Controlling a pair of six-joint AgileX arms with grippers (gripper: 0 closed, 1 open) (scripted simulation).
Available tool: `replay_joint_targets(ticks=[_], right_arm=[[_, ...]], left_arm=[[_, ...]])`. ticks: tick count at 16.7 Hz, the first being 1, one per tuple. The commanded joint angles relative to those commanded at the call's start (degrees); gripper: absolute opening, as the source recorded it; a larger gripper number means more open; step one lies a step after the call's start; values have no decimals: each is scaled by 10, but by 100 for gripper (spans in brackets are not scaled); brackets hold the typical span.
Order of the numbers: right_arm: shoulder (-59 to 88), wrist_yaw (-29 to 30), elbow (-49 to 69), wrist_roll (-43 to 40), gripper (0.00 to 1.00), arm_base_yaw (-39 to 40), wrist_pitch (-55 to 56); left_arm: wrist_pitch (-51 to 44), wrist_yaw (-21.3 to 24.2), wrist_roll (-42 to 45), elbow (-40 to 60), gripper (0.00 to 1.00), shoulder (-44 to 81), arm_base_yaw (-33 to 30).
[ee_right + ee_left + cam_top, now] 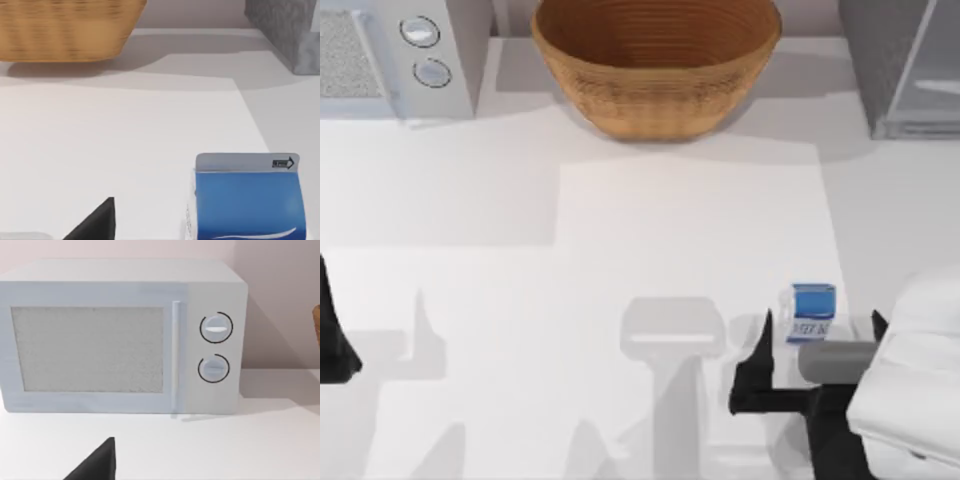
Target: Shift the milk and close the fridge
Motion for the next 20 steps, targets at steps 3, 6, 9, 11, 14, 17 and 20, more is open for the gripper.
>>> replay_joint_targets(ticks=[3, 6, 9, 11, 14, 17, 20], right_arm=[[0, -10, 6, -5, 100, -11, -3], [6, -43, 27, -16, 100, -44, -6], [16, -77, 49, -27, 100, -78, -10], [18, -82, 54, -29, 100, -84, -10], [18, -82, 54, -29, 92, -84, -10], [18, -82, 54, -29, 70, -84, -10], [18, -82, 54, -29, 47, -84, -10]], left_arm=[[0, 0, 0, 0, 100, 0, 0], [0, 0, 0, 0, 100, 0, 0], [0, 0, 0, 0, 100, 0, 0], [0, 0, 0, 0, 100, 0, 0], [0, 0, 0, 0, 100, 0, 0], [0, 0, 0, 0, 100, 0, 0], [0, 0, 0, 0, 100, 0, 0]])
